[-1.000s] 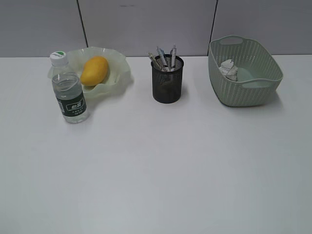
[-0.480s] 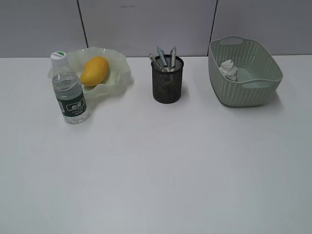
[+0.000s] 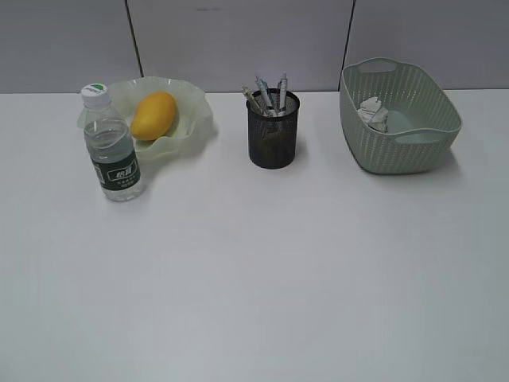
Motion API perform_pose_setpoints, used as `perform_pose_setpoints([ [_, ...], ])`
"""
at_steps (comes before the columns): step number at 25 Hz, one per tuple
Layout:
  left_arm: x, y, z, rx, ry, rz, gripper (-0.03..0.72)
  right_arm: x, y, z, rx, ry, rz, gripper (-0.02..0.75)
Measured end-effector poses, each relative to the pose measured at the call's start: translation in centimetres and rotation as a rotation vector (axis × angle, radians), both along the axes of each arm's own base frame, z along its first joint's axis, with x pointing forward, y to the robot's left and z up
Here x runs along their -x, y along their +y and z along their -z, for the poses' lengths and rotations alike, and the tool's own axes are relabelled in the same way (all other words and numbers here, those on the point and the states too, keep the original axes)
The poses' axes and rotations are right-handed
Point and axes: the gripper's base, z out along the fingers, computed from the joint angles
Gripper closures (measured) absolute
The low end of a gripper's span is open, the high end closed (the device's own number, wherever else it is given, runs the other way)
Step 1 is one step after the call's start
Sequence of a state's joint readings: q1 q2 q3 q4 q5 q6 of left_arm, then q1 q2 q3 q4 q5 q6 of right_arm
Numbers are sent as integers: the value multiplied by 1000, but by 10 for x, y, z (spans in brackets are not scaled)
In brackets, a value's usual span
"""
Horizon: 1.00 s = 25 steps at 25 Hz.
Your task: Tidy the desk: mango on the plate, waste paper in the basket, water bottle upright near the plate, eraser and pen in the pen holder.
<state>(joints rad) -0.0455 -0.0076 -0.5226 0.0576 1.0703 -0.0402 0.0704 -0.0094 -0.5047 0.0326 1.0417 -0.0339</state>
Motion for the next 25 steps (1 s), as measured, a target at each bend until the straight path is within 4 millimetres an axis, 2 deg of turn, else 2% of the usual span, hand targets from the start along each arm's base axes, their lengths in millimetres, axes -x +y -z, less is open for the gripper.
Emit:
perform_pose_setpoints([
  [25, 0, 0, 0, -1, -2, 1, 227, 0, 0, 0, 0, -1, 0, 302],
])
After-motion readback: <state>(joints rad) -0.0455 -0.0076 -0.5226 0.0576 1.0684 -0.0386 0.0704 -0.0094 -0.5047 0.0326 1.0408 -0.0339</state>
